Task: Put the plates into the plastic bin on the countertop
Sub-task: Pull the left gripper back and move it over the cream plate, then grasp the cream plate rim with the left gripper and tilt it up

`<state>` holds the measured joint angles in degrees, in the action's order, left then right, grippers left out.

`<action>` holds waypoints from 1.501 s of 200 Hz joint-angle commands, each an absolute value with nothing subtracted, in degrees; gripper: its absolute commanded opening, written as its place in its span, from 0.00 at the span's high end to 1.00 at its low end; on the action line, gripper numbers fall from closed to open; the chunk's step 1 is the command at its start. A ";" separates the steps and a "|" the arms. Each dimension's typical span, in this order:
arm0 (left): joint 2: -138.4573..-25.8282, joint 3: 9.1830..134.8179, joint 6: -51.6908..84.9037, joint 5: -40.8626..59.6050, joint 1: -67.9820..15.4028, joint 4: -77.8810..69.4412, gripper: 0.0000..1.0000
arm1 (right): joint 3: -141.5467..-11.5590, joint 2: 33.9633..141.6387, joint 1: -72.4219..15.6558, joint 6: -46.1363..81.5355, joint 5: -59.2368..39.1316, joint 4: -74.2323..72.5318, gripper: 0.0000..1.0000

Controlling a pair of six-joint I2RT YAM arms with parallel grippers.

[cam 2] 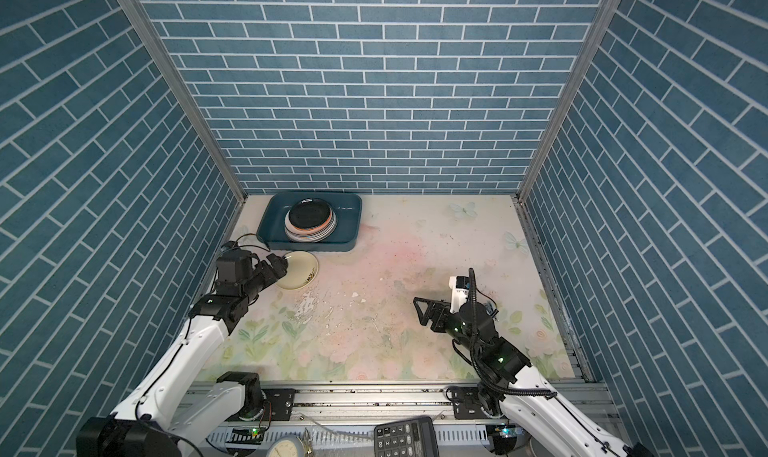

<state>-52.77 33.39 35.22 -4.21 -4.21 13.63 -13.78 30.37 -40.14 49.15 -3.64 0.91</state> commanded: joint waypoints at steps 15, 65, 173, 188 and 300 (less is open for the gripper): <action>-52.42 29.60 39.57 -0.09 -2.73 10.01 0.01 | -15.96 31.03 -40.30 48.95 -4.66 0.18 0.09; -55.12 24.14 44.90 7.91 3.51 2.95 0.02 | -15.71 32.65 -40.32 50.32 -4.66 0.29 0.09; -69.45 21.61 47.29 19.26 8.49 -10.31 0.36 | -15.47 40.91 -40.23 52.64 -4.66 -5.74 0.10; -72.01 21.27 47.43 20.26 8.82 -12.30 0.38 | -15.86 42.53 -40.25 52.57 -4.66 -6.32 0.10; -87.62 22.24 49.39 22.29 9.31 -21.53 0.62 | -16.32 45.49 -40.23 53.34 -7.05 -8.09 0.10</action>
<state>-84.33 22.70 48.97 22.61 9.02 -23.40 -15.53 46.28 -40.12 51.64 -6.87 -6.83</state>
